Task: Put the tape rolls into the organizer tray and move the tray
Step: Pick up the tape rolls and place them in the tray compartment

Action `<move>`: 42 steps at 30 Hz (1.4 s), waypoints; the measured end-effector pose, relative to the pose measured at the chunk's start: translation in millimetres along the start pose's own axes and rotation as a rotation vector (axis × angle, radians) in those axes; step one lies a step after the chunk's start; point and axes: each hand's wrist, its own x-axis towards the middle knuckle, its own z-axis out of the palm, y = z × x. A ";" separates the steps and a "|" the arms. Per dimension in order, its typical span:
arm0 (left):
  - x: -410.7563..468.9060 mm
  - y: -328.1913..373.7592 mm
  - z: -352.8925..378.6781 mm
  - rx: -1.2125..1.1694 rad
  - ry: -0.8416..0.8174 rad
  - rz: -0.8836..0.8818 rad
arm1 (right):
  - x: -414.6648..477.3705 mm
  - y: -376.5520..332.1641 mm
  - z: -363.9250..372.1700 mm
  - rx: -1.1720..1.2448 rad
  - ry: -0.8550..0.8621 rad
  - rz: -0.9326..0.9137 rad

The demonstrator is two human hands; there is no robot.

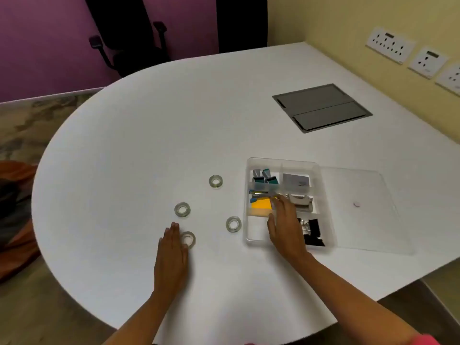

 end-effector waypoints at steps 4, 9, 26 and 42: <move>1.5 -23.5 0.0 0.047 -0.134 -0.098 | 0.4 -40.1 30.5 0.016 -0.175 -0.028; 21.1 -44.0 5.9 0.094 -0.288 -0.047 | 2.5 -72.6 72.8 -0.099 -0.330 -0.045; 22.0 -61.2 16.3 0.253 -0.354 0.044 | 9.4 -83.4 104.9 -0.366 -0.415 -0.096; 19.9 -58.0 23.3 0.297 -0.313 0.019 | 18.7 -9.7 32.7 -0.326 -0.538 0.318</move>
